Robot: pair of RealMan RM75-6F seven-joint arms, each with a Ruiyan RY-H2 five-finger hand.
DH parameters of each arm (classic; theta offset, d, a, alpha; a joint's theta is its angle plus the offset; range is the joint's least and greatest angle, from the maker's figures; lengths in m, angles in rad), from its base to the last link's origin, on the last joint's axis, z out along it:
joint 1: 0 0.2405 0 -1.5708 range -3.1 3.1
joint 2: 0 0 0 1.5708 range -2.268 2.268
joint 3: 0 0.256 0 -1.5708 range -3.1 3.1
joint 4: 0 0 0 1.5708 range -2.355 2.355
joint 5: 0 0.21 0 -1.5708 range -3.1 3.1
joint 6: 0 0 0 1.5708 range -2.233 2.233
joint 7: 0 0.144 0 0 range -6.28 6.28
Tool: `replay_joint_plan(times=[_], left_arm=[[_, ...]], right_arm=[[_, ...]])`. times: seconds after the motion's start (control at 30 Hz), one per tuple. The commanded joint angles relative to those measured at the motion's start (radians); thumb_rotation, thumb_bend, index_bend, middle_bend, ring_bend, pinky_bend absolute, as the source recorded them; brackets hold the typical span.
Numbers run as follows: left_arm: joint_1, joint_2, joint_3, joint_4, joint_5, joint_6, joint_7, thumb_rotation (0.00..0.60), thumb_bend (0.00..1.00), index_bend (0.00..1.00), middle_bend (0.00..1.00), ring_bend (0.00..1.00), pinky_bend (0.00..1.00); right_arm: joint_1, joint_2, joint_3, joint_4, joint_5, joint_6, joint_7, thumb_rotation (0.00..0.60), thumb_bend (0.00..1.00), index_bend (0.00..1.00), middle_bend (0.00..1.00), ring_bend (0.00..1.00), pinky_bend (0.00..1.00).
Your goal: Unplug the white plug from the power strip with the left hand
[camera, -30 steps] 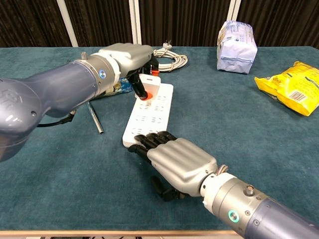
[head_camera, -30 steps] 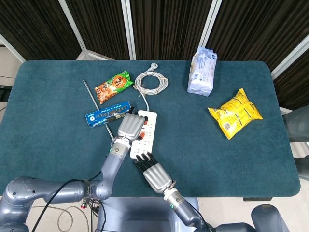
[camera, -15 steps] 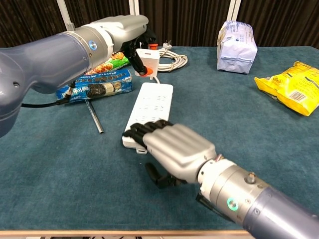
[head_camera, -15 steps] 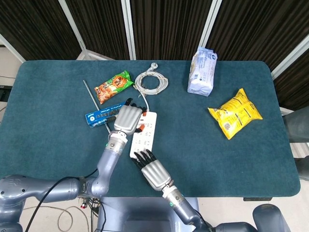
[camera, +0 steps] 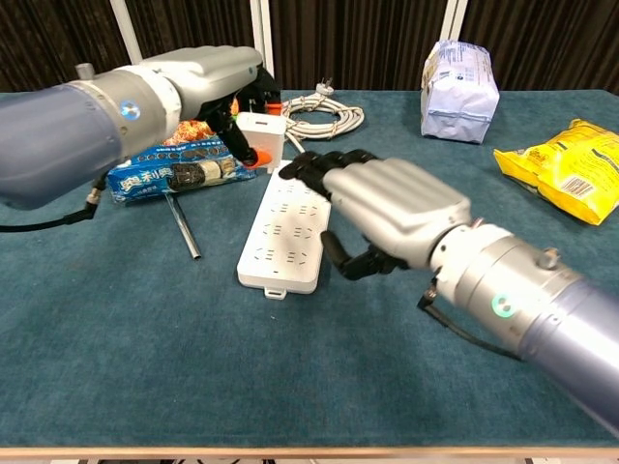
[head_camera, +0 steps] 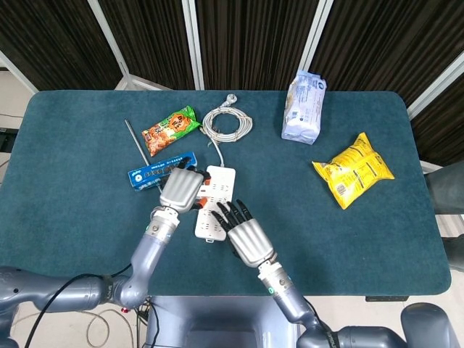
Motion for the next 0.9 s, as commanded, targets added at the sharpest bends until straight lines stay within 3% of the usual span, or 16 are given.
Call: replay_joint_plan(times=[0.03, 0.17, 0.27, 0.43, 0.53, 0.73, 0.9], left_arm=[[0.028, 0.031, 0.032, -0.035, 0.005, 0.013, 0.008, 0.6, 0.4, 0.76, 0.85, 0.36, 0.14], [0.055, 0.051, 0.061, -0.055, 0.001, 0.025, 0.011, 0.6, 0.35, 0.72, 0.8, 0.35, 0.13], [0.071, 0.06, 0.079, -0.06, -0.007, 0.032, 0.018, 0.6, 0.28, 0.63, 0.72, 0.33, 0.12], [0.094, 0.086, 0.103, -0.075, -0.02, 0.026, 0.022, 0.6, 0.14, 0.42, 0.44, 0.24, 0.07], [0.112, 0.109, 0.11, -0.09, -0.023, 0.031, 0.011, 0.6, 0.09, 0.34, 0.33, 0.18, 0.04], [0.152, 0.152, 0.113, -0.122, 0.002, 0.05, -0.04, 0.6, 0.05, 0.2, 0.22, 0.13, 0.02], [0.191, 0.184, 0.113, -0.151, 0.044, 0.078, -0.098, 0.6, 0.05, 0.17, 0.19, 0.13, 0.02]], right_arm=[[-0.011, 0.04, 0.009, -0.03, 0.0, 0.017, 0.009, 0.6, 0.72, 0.09, 0.01, 0.0, 0.0], [-0.019, 0.074, 0.01, -0.056, 0.004, 0.026, 0.014, 0.6, 0.72, 0.09, 0.01, 0.0, 0.0], [-0.025, 0.097, 0.007, -0.075, 0.004, 0.033, 0.016, 0.6, 0.72, 0.09, 0.01, 0.0, 0.0], [-0.033, 0.125, 0.004, -0.102, 0.002, 0.047, 0.015, 0.6, 0.72, 0.09, 0.01, 0.0, 0.0], [-0.039, 0.146, 0.005, -0.115, 0.006, 0.056, 0.01, 0.6, 0.71, 0.07, 0.01, 0.0, 0.0], [-0.057, 0.194, 0.003, -0.151, 0.031, 0.079, -0.017, 0.6, 0.53, 0.0, 0.0, 0.0, 0.0], [-0.083, 0.239, -0.012, -0.17, 0.019, 0.108, -0.004, 0.6, 0.5, 0.0, 0.0, 0.0, 0.0]])
